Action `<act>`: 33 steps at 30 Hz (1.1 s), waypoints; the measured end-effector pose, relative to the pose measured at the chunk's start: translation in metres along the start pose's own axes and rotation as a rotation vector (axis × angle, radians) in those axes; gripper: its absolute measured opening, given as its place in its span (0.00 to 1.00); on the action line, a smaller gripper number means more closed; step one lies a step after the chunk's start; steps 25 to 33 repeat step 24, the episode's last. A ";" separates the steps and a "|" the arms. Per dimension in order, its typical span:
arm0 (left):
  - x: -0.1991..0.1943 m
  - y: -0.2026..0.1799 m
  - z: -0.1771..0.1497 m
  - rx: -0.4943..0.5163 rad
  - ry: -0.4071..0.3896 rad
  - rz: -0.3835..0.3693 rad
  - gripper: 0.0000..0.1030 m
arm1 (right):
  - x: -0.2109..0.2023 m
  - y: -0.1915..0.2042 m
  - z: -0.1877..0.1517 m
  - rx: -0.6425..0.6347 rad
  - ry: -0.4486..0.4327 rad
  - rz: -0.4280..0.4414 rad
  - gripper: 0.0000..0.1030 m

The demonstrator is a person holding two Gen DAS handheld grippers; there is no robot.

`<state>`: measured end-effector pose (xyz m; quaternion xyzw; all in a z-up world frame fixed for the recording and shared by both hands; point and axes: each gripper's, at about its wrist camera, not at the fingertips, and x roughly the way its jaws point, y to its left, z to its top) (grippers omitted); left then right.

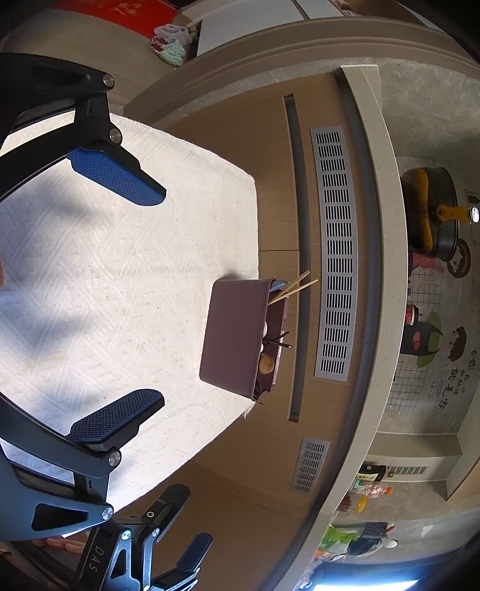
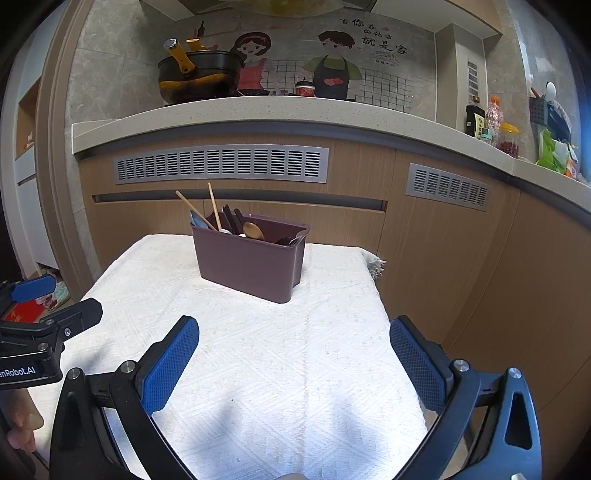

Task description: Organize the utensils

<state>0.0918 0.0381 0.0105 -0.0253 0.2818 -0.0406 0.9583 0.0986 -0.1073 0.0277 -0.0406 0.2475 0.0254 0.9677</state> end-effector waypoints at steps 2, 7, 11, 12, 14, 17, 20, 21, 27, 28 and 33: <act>0.000 0.000 0.000 0.000 0.001 0.001 0.96 | 0.000 -0.001 0.000 0.000 0.000 0.003 1.00; 0.000 -0.001 0.000 0.000 0.003 0.002 0.96 | 0.000 -0.002 0.000 0.001 0.005 0.006 1.00; 0.001 -0.002 0.000 0.003 0.005 0.005 0.96 | 0.001 -0.004 0.001 0.000 0.007 0.009 1.00; 0.001 -0.002 0.000 0.004 0.005 0.006 0.96 | 0.002 -0.005 0.001 -0.001 0.006 0.010 1.00; 0.001 -0.002 0.000 0.002 0.005 0.005 0.96 | 0.002 -0.005 0.001 -0.001 0.005 0.009 1.00; 0.001 -0.002 0.000 0.005 0.003 0.010 0.96 | 0.002 -0.005 0.001 0.000 0.006 0.009 1.00; 0.002 -0.002 -0.001 0.007 0.000 0.015 0.96 | 0.002 -0.005 0.001 0.000 0.007 0.011 1.00; 0.002 -0.002 -0.001 0.008 -0.003 0.019 0.96 | 0.002 -0.005 0.001 0.000 0.007 0.011 1.00; 0.002 -0.003 -0.001 0.017 -0.011 0.028 0.96 | 0.002 -0.006 0.001 0.001 0.008 0.012 1.00; 0.002 -0.003 -0.001 0.017 -0.011 0.028 0.96 | 0.002 -0.006 0.001 0.001 0.008 0.012 1.00; 0.002 -0.003 -0.001 0.017 -0.011 0.028 0.96 | 0.002 -0.006 0.001 0.001 0.008 0.012 1.00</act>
